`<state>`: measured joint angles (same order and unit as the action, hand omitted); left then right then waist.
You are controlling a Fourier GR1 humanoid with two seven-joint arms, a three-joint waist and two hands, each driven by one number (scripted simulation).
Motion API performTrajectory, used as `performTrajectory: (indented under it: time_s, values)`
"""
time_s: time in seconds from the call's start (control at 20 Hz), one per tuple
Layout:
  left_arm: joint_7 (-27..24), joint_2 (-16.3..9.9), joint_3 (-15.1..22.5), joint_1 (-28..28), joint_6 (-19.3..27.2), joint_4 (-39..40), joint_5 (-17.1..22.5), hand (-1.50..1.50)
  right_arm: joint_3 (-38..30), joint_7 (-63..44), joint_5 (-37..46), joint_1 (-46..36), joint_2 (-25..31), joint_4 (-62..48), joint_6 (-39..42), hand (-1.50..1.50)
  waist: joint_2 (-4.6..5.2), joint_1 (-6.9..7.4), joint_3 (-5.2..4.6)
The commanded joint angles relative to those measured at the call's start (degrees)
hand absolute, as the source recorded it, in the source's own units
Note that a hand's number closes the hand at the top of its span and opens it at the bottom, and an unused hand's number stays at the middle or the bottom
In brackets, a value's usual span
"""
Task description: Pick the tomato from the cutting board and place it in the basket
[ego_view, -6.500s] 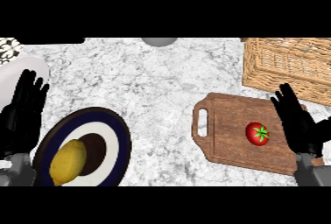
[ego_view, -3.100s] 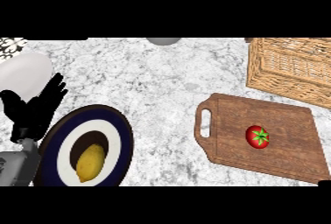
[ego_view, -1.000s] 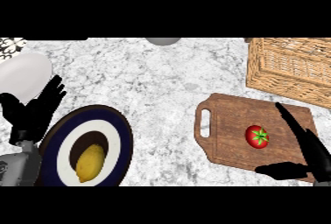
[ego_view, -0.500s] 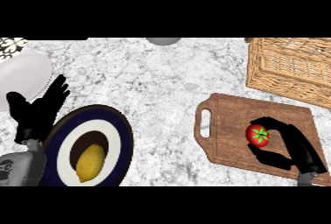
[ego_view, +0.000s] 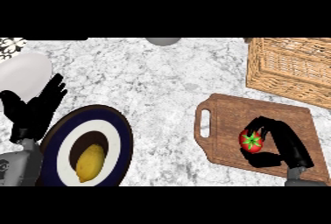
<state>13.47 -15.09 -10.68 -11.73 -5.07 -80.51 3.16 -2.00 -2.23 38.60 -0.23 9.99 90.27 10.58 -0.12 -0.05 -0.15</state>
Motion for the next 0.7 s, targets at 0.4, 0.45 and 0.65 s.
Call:
performTrajectory:
  time_s: [0.4,0.45,0.65]
  values:
    - [0.03,-0.28,-0.58,-0.84,0.34,0.76,-0.45,0.00,35.79,-18.77,19.84,8.16,-9.81,9.58,-1.59,1.50,0.01,0.00,0.12]
    - [-1.04,-0.47,-0.75,-0.67,-1.32,2.65,0.41,0.00,38.50,-24.65,15.37,4.32,-9.85,10.04,-3.26,1.50,0.11,0.20,0.12]
    - [-1.03,0.86,0.13,0.83,0.48,0.00,-0.72,0.00,39.93,-21.20,6.30,7.48,-9.94,19.45,-11.34,1.50,-0.06,-0.01,0.17]
